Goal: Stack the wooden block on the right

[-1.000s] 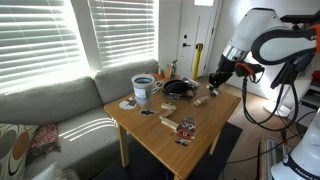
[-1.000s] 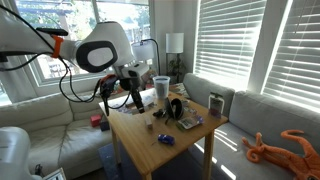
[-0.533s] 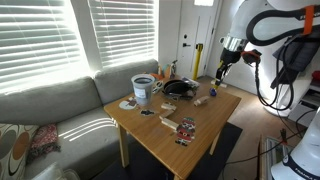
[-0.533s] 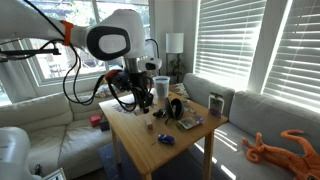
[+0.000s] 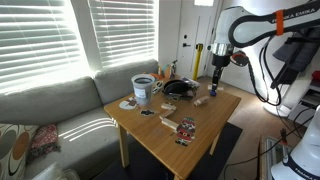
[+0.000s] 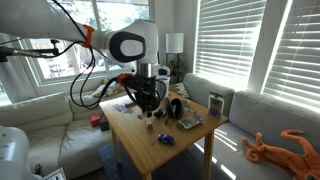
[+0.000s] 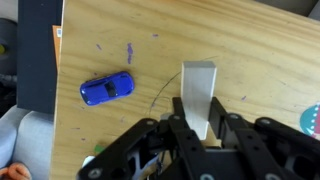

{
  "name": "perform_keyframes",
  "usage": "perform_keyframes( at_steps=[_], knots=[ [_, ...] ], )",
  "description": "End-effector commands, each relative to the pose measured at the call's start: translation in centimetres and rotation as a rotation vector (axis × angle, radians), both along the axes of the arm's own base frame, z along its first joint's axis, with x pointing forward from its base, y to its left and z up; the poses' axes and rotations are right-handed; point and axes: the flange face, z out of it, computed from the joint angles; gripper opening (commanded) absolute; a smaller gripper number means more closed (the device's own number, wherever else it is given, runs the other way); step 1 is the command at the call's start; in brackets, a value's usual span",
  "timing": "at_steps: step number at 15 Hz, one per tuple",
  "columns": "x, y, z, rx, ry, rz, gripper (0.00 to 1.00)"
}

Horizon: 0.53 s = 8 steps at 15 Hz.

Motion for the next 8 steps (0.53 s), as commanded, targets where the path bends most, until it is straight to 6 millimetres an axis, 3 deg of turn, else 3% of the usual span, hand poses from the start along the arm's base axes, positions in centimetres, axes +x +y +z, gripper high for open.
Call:
perform_keyframes(
  at_steps=[1,2,3,8],
  knots=[
    [0.16,0.01,0.0,0.0,0.003,0.001,0.29],
    [0.22,0.0,0.03,0.0,0.003,0.002,0.29],
    [0.12,0.22,0.06,-0.004,-0.012,0.058,0.07],
    [-0.45,0.82,0.83,0.044,-0.004,0.373,0.07]
  ],
)
